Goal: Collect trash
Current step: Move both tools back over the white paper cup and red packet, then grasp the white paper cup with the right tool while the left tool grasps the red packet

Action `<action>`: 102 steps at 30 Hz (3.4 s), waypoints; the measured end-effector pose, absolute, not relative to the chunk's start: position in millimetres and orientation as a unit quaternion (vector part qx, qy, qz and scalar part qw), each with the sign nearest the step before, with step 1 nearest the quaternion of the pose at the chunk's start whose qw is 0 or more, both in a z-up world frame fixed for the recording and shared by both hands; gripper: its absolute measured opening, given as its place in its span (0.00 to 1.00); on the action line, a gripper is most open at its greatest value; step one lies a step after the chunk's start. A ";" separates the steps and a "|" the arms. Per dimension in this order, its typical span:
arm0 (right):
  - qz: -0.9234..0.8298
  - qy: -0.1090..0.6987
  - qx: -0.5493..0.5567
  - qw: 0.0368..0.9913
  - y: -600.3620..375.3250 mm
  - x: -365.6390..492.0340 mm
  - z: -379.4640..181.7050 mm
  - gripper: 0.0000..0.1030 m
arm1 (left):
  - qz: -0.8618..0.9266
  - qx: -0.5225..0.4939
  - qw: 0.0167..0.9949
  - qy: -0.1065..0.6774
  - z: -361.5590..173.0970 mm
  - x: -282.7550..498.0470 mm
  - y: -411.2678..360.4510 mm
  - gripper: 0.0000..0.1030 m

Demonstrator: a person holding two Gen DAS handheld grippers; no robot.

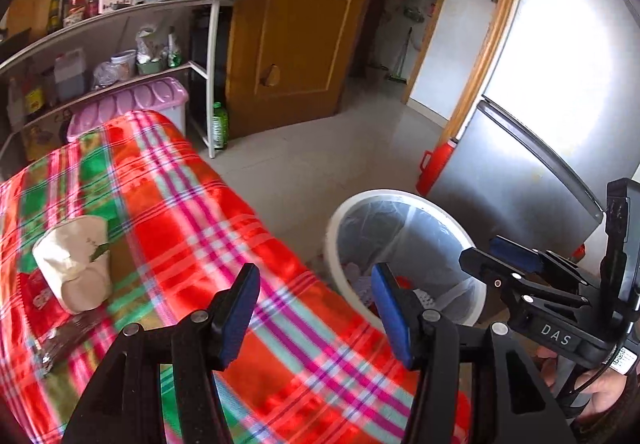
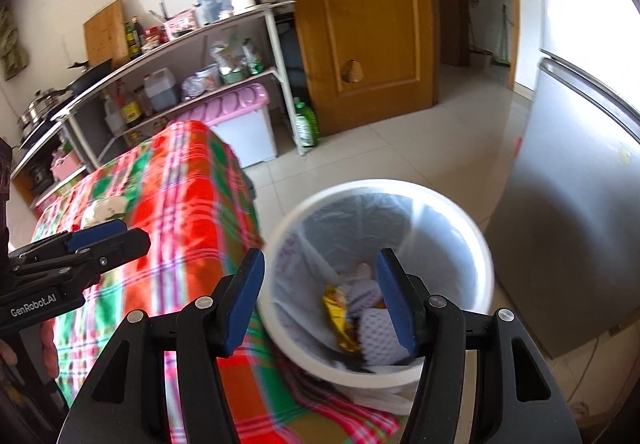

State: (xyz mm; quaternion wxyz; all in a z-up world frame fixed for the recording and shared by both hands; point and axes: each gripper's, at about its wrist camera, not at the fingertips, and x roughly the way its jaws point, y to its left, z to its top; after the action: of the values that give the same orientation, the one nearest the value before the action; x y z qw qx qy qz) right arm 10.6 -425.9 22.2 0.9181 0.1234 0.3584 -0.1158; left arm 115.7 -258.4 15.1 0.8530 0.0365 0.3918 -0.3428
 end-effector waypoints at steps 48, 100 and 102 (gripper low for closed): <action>0.135 0.399 0.050 0.905 -215.2 146.1 2.0 0.61 | -0.147 -0.080 0.906 0.389 -1.0 143.4 -9.6 0.62; 0.118 0.430 0.047 0.894 -202.4 205.8 -27.5 0.53 | -0.176 -0.075 0.887 0.420 -25.9 195.0 -21.1 0.62; 0.117 0.432 0.048 0.893 -203.6 206.2 -28.2 0.53 | -0.180 -0.066 0.887 0.420 -27.1 200.1 -26.9 0.62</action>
State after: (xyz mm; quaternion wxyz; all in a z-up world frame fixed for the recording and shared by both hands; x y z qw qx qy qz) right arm 206.2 -203.6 -28.2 0.8931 0.0481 0.4317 0.1174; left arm 200.1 -26.9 -27.1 0.8871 -0.0664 0.4198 -0.1803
